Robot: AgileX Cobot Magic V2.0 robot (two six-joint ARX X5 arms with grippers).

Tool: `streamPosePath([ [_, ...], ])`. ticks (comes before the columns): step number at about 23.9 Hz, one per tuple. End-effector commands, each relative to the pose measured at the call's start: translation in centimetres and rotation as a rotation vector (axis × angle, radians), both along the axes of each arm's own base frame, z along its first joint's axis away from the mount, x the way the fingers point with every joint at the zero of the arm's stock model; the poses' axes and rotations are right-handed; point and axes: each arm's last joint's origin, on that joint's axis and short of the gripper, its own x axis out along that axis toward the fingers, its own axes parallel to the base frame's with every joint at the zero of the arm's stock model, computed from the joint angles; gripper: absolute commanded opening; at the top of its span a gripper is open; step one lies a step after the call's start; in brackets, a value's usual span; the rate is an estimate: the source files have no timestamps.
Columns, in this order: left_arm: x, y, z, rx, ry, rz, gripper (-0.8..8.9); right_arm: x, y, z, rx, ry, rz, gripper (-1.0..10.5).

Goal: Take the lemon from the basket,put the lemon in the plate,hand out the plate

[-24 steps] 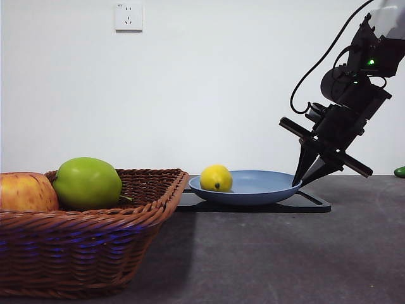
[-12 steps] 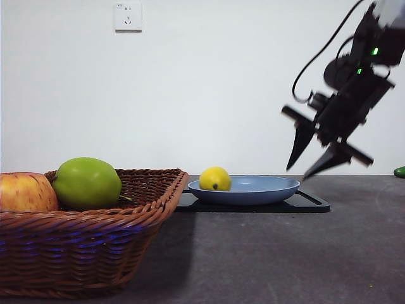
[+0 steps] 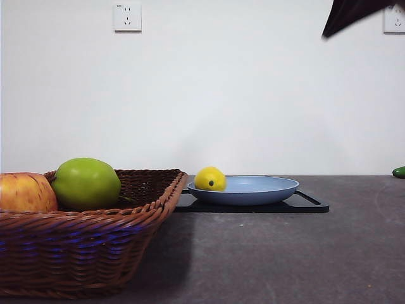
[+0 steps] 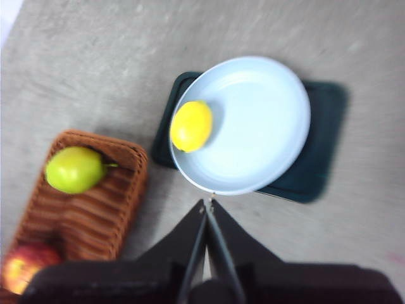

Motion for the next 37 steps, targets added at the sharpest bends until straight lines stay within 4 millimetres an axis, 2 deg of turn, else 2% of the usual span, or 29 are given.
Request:
streamPosePath([
  [1,1.7,-0.1,-1.0,0.080,0.060,-0.013,0.06,-2.3,0.7,2.0,-0.135,-0.101,-0.037,0.0],
  [3,3.1,1.1,-1.9,0.070,0.150,-0.020,0.06,-4.8,1.4,3.3,-0.210,-0.189,-0.069,0.0],
  [5,4.3,3.1,-2.2,0.002,0.205,-0.003,0.06,-7.0,2.1,3.9,-0.230,-0.268,-0.068,0.0],
  [8,4.7,6.4,-2.1,-0.157,0.230,0.020,0.06,-9.1,2.7,3.4,-0.210,-0.396,-0.065,0.0],
  [10,3.9,8.5,-2.5,-0.237,0.192,0.051,0.06,-10.2,2.8,2.0,-0.164,-0.487,-0.069,0.0],
  [15,-0.2,11.9,-6.1,-0.402,0.046,0.174,0.06,-12.2,2.8,-4.4,-0.079,-0.616,-0.085,0.0],
  [21,-4.0,13.0,-10.5,-0.547,-0.069,0.192,0.06,-13.5,2.8,-9.8,-0.015,-0.685,-0.087,0.0],
  [23,-4.8,13.3,-11.2,-0.586,-0.105,0.189,0.06,-13.7,2.7,-10.7,0.006,-0.657,-0.102,0.0],
  [27,-6.1,13.6,-11.5,-0.603,-0.125,0.181,0.08,-13.8,2.6,-11.2,0.034,-0.610,-0.123,0.0],
  [37,-6.2,13.6,-11.4,-0.604,-0.131,0.181,0.08,-13.8,2.6,-11.1,0.035,-0.612,-0.123,0.0],
])
